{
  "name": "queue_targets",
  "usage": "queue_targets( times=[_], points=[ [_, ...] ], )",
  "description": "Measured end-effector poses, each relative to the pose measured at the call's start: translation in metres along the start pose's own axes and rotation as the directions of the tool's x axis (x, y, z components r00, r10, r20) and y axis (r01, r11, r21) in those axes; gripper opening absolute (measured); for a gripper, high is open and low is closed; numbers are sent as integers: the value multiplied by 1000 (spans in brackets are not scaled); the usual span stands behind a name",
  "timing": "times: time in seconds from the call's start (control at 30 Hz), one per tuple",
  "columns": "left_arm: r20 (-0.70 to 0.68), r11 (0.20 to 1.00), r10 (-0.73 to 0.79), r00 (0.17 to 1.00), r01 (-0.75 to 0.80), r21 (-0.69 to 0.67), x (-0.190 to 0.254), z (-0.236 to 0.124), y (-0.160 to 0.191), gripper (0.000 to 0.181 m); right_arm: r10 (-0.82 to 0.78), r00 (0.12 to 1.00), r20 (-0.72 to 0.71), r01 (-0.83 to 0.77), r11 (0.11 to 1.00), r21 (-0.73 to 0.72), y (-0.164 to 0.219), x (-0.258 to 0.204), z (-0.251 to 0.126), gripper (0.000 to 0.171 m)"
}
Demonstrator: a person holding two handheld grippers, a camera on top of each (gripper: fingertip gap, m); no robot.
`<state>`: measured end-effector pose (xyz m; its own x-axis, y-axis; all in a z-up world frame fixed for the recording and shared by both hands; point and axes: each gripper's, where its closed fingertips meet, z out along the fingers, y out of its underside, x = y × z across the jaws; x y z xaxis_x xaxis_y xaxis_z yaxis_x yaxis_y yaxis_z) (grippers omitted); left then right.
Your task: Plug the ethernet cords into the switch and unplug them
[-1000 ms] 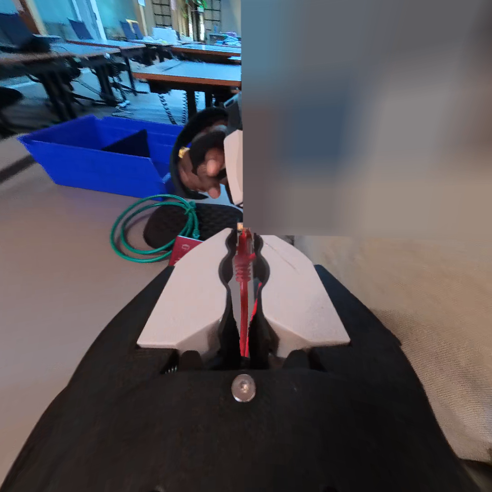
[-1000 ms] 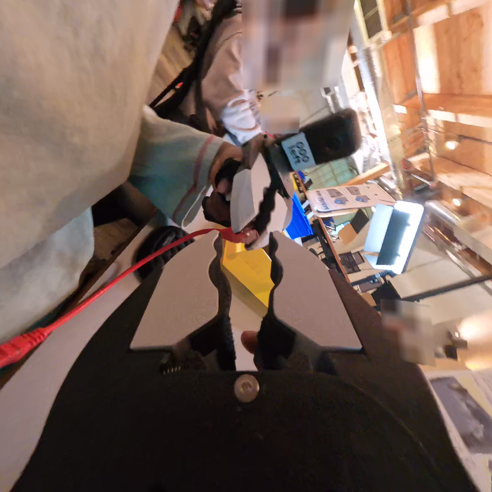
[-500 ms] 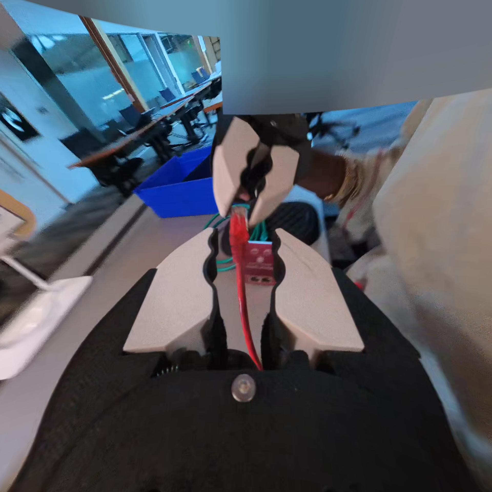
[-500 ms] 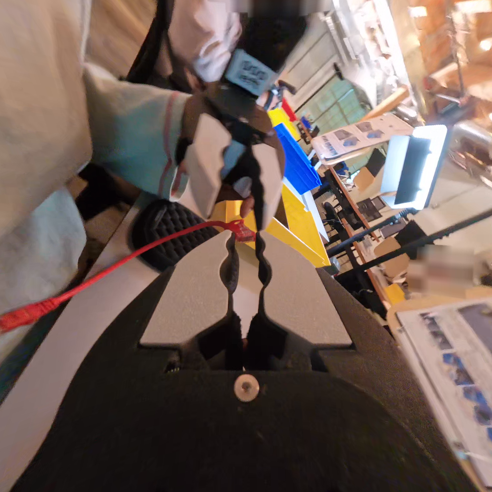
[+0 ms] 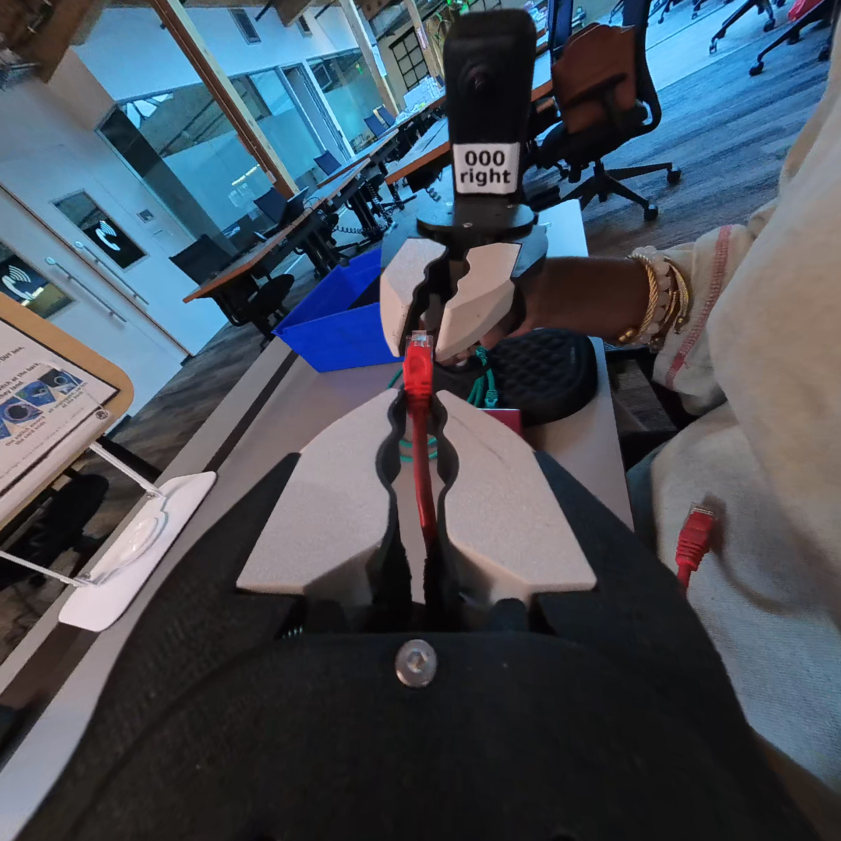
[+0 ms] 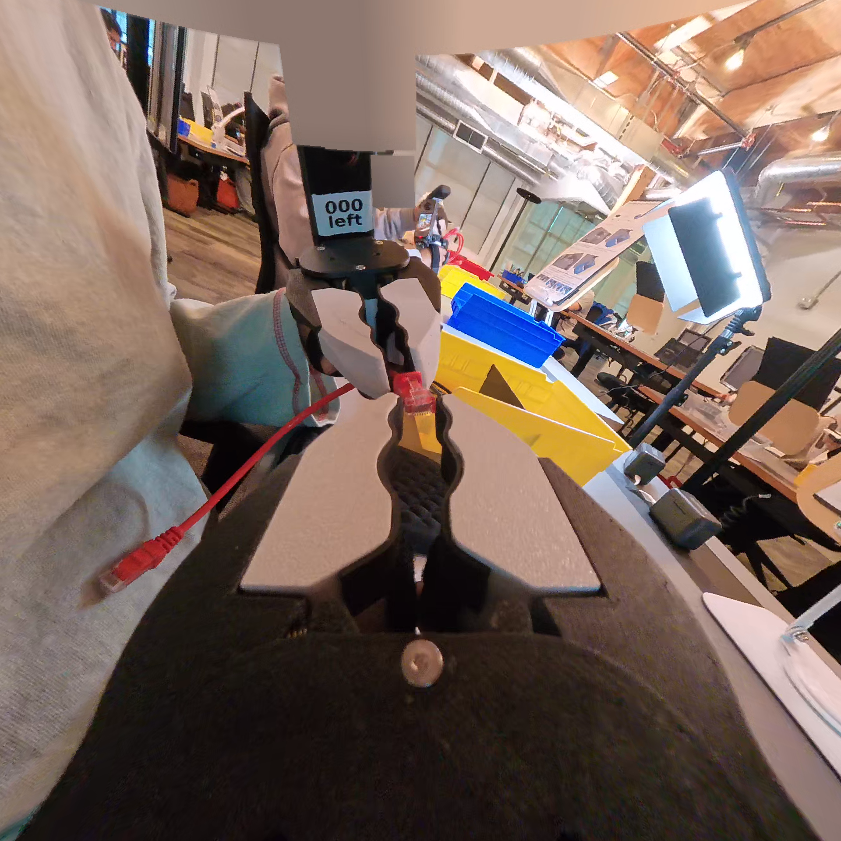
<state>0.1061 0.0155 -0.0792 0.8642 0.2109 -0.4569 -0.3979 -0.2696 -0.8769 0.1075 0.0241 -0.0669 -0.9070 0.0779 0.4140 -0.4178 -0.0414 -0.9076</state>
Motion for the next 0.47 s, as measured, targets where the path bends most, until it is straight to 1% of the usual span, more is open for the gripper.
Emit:
queue_targets(
  times=[0.07, 0.13, 0.17, 0.23, 0.3, 0.33, 0.4, 0.43, 0.47],
  points=[
    [-27, 999, -31, 999, 30, -34, 2, 0, 4, 10, 16, 1000, 14, -16, 1000, -15, 5, -3, 0, 13],
    [-63, 993, -53, 997, 46, -110, 7, -1, 13, 10, 52, 997, 65, -47, 996, -74, 15, -9, -3, 13],
    [-47, 985, -42, 998, 34, -167, 5, -3, 20, 10, 78, 993, 86, -68, 991, -118, 21, -11, -8, 19],
    [2, 948, 10, 1000, -9, -318, -4, -13, 39, 10, 142, 983, 112, -109, 959, -261, 41, -16, -23, 47],
    [17, 877, 71, 997, -54, -478, -9, -28, 59, 10, 189, 978, 94, -122, 870, -479, 71, -21, -42, 75],
    [3, 844, 85, 996, -71, -531, -9, -34, 66, 10, 190, 979, 80, -108, 803, -585, 88, -24, -52, 80],
    [-33, 823, 77, 997, -82, -562, -5, -38, 72, 10, 167, 982, 83, -49, 661, -749, 119, -29, -67, 90],
    [-48, 829, 66, 997, -81, -553, -3, -35, 73, 10, 157, 983, 99, -16, 602, -798, 131, -32, -71, 95],
    [-51, 838, 60, 997, -78, -540, -2, -32, 75, 10, 150, 982, 114, 10, 561, -828, 141, -34, -73, 97]
  ],
)
